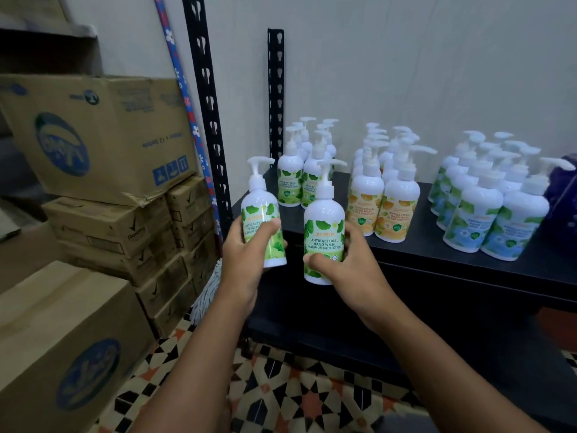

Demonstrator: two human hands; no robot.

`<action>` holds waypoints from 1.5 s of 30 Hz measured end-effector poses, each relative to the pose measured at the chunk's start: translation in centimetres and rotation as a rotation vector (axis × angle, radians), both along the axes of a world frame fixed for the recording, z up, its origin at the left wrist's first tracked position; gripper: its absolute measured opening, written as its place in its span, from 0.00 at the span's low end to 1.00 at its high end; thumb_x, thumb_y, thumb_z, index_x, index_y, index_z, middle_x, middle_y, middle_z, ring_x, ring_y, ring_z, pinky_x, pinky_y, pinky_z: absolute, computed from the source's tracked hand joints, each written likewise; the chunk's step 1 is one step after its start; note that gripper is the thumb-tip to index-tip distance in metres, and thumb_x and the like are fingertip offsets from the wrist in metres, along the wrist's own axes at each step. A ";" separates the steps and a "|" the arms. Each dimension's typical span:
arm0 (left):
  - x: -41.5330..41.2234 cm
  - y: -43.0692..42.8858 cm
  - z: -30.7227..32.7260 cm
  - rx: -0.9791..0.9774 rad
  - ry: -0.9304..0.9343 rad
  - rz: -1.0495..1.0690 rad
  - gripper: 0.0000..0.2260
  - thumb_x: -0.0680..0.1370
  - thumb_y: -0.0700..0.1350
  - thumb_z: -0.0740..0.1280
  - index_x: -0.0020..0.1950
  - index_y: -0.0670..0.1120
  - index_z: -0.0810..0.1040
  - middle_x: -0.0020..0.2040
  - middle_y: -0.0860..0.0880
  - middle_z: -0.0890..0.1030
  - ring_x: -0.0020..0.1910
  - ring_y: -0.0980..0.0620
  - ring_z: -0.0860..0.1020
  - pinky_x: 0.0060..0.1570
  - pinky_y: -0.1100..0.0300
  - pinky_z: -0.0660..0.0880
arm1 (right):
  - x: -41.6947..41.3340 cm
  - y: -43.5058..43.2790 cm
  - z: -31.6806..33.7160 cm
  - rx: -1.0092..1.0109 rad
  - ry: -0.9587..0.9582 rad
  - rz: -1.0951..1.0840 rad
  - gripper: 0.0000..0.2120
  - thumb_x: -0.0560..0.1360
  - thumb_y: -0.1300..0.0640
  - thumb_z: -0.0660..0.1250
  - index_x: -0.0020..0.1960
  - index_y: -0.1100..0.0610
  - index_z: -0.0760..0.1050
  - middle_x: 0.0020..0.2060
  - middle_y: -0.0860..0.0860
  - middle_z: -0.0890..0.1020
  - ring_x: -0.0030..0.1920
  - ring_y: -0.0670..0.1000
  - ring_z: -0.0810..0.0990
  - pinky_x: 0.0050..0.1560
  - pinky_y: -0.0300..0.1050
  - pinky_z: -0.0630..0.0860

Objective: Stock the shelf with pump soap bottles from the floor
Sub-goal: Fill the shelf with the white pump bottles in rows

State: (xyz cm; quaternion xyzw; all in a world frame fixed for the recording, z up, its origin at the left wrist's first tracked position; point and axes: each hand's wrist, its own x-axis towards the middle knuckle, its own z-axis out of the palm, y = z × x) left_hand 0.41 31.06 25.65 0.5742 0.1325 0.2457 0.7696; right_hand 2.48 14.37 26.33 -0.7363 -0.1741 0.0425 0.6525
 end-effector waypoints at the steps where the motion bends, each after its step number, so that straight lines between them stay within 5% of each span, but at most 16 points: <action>1: 0.3 0.7 -0.4 -0.001 0.005 0.008 0.13 0.71 0.48 0.76 0.55 0.52 0.81 0.50 0.42 0.85 0.49 0.38 0.85 0.47 0.40 0.82 | 0.8 0.7 0.4 -0.007 -0.033 -0.013 0.31 0.73 0.60 0.76 0.70 0.48 0.66 0.56 0.46 0.81 0.51 0.41 0.83 0.47 0.34 0.80; 7: 1.4 4.0 -0.3 0.086 0.045 0.014 0.17 0.68 0.51 0.74 0.56 0.52 0.80 0.50 0.41 0.85 0.45 0.38 0.86 0.42 0.44 0.82 | 6.5 4.8 1.7 -0.078 -0.184 -0.096 0.34 0.73 0.56 0.77 0.72 0.53 0.63 0.56 0.42 0.79 0.52 0.38 0.80 0.49 0.31 0.77; 12: 2.4 4.4 -0.9 0.084 0.033 0.000 0.12 0.74 0.46 0.75 0.57 0.51 0.80 0.47 0.44 0.85 0.41 0.45 0.86 0.36 0.53 0.82 | 9.9 5.7 0.4 -0.146 -0.209 -0.140 0.34 0.72 0.56 0.78 0.70 0.52 0.64 0.62 0.51 0.78 0.58 0.47 0.80 0.61 0.46 0.78; 17: 2.7 4.1 -1.4 0.129 0.055 -0.033 0.18 0.67 0.53 0.76 0.56 0.55 0.81 0.48 0.46 0.85 0.46 0.43 0.86 0.43 0.44 0.84 | 10.5 5.7 -0.9 -0.230 -0.233 -0.196 0.38 0.66 0.48 0.80 0.69 0.47 0.63 0.65 0.52 0.75 0.64 0.50 0.78 0.65 0.53 0.77; 20: 2.5 4.2 -1.6 0.115 0.071 -0.023 0.21 0.65 0.55 0.76 0.57 0.55 0.81 0.48 0.45 0.85 0.46 0.42 0.86 0.45 0.41 0.84 | 10.4 5.8 -1.3 -0.337 -0.233 -0.245 0.45 0.62 0.48 0.82 0.73 0.52 0.62 0.66 0.52 0.70 0.66 0.53 0.73 0.68 0.54 0.74; 25: 2.0 4.6 -1.9 0.085 0.065 0.023 0.16 0.72 0.48 0.76 0.58 0.52 0.80 0.50 0.44 0.85 0.46 0.41 0.86 0.39 0.51 0.83 | 10.9 6.2 -1.3 -0.401 -0.187 -0.314 0.37 0.65 0.52 0.81 0.67 0.58 0.66 0.62 0.55 0.75 0.62 0.55 0.77 0.63 0.54 0.77; 33: 2.0 4.9 -2.0 0.071 0.087 0.020 0.19 0.70 0.51 0.75 0.60 0.53 0.80 0.51 0.45 0.85 0.46 0.42 0.86 0.43 0.47 0.84 | 11.3 6.8 -0.5 -0.461 -0.173 -0.367 0.31 0.70 0.52 0.79 0.66 0.61 0.68 0.63 0.57 0.74 0.60 0.57 0.77 0.56 0.49 0.75; 45: 2.3 4.4 -2.0 0.108 0.105 0.010 0.22 0.66 0.56 0.75 0.58 0.55 0.80 0.50 0.47 0.85 0.47 0.44 0.86 0.46 0.43 0.84 | 11.1 7.4 0.1 -0.517 -0.158 -0.404 0.30 0.74 0.55 0.76 0.68 0.63 0.66 0.65 0.60 0.71 0.63 0.60 0.75 0.58 0.50 0.73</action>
